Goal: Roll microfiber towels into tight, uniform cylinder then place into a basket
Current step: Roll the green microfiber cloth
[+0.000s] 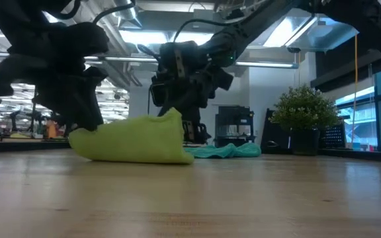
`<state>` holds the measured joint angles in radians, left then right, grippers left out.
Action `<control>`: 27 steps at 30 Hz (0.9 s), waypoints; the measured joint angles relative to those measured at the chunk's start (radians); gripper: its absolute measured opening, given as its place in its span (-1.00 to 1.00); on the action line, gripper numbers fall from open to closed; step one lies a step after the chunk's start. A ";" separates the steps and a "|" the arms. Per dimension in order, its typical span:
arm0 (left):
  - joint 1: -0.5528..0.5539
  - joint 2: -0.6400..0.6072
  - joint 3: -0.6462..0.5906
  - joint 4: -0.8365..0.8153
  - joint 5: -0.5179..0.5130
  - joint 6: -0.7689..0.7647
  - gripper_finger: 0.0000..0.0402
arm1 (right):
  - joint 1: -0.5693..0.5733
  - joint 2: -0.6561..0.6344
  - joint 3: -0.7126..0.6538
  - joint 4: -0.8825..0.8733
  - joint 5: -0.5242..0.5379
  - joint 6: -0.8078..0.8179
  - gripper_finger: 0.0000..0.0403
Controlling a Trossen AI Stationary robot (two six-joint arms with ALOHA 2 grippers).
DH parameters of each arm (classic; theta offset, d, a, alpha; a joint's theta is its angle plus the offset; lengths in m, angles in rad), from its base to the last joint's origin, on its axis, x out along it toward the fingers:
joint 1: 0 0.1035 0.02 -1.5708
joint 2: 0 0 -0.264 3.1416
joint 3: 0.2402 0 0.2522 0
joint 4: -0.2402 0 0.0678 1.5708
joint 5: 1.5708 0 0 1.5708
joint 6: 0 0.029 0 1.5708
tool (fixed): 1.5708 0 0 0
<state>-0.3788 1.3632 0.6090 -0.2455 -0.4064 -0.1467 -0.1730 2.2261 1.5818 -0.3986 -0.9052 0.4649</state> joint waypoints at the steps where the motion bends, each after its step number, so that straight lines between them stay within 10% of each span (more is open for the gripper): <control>1: -0.003 0.000 0.000 -0.001 -0.002 0.000 -0.56 | 0.000 0.000 0.000 0.006 -0.012 0.004 -0.98; 27: 0.038 0.053 0.001 0.025 -0.021 0.000 -0.61 | 0.002 0.017 0.000 0.077 -0.039 0.054 -0.98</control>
<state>-0.3404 1.4162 0.6098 -0.2202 -0.4274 -0.1467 -0.1715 2.2429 1.5814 -0.3217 -0.9440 0.5185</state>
